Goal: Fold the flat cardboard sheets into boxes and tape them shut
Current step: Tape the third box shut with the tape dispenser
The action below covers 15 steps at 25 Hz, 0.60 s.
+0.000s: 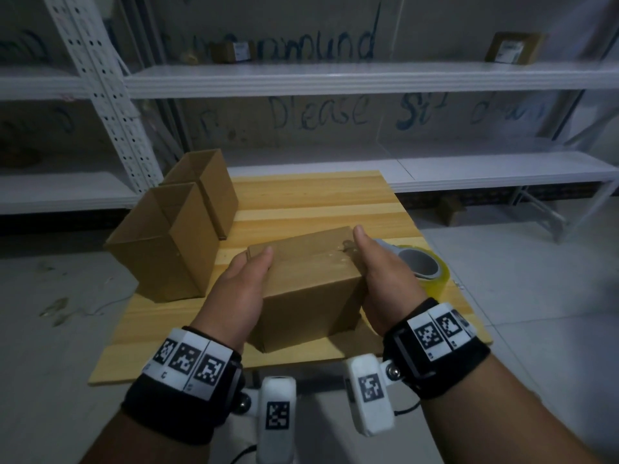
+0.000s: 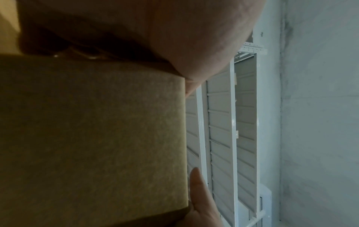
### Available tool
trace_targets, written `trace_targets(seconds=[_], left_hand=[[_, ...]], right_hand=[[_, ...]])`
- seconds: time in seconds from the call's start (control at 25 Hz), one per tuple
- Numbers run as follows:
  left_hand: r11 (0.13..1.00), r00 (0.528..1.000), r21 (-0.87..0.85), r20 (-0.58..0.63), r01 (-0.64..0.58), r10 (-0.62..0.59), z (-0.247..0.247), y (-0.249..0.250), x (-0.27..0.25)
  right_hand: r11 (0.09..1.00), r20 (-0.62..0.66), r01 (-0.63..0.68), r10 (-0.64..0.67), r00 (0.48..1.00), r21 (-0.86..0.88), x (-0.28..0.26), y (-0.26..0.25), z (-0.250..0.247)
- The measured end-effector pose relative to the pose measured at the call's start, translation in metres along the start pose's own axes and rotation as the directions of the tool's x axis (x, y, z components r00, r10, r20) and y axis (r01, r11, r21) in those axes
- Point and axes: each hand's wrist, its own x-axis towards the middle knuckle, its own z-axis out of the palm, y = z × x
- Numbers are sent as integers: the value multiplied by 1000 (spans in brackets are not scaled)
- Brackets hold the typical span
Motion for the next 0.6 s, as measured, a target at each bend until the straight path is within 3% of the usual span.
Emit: trace_targets(seconds=[0.16, 0.36, 0.52, 0.6], left_hand=[[992, 999, -117, 2, -40, 40, -10, 2, -6], [966, 985, -192, -30, -175, 172, -17, 2, -14], [913, 945, -249, -138, -323, 296, -6, -5, -16], [865, 944, -379, -160, -328, 288, -3, -9, -12]], right_hand=[[1000, 99, 15, -13, 995, -12, 0, -7, 3], [980, 107, -7, -15, 994, 200, -11, -24, 6], [954, -33, 84, -78, 996, 288, -20, -25, 15], [945, -95, 122, -98, 991, 302, -20, -21, 16]])
